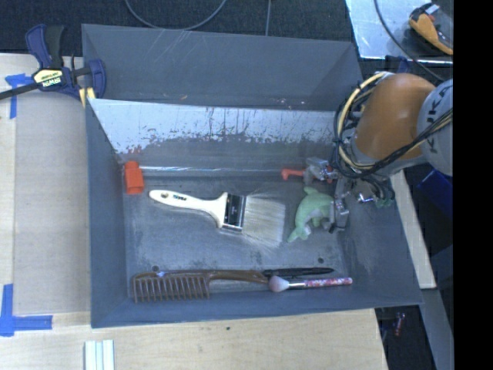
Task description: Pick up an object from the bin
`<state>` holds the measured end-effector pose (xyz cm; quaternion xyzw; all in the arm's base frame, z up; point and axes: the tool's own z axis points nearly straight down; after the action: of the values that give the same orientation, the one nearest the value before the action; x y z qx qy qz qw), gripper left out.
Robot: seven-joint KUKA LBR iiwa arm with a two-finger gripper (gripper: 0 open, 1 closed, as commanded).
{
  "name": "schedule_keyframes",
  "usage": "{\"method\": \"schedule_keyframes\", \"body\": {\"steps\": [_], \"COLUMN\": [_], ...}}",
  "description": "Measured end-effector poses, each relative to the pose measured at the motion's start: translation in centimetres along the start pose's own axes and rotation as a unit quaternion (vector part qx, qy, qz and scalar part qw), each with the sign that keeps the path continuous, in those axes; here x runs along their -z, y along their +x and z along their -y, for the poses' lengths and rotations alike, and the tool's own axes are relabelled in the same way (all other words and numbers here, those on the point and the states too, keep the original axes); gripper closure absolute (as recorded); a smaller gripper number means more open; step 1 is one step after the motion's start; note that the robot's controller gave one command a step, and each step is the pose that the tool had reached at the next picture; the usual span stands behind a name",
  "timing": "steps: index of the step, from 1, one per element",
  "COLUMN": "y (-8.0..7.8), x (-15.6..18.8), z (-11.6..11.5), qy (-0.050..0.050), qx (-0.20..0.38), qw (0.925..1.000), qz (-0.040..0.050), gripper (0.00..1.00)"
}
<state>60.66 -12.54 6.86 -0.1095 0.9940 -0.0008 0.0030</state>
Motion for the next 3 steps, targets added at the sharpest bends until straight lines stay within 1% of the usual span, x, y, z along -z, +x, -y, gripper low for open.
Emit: {"method": "schedule_keyframes", "body": {"steps": [1, 2, 3], "y": [1.2, 0.5, 2.2], "x": [6.1, 0.9, 0.2], "z": [-0.6, -0.1, -0.3], "qy": [0.003, -0.001, 0.002], "qx": [-0.157, -0.015, -0.197], "qw": [0.9876, 0.9999, 0.9804], "qz": [0.0049, -0.0019, 0.0036], "gripper": [0.0, 0.0, 0.0]}}
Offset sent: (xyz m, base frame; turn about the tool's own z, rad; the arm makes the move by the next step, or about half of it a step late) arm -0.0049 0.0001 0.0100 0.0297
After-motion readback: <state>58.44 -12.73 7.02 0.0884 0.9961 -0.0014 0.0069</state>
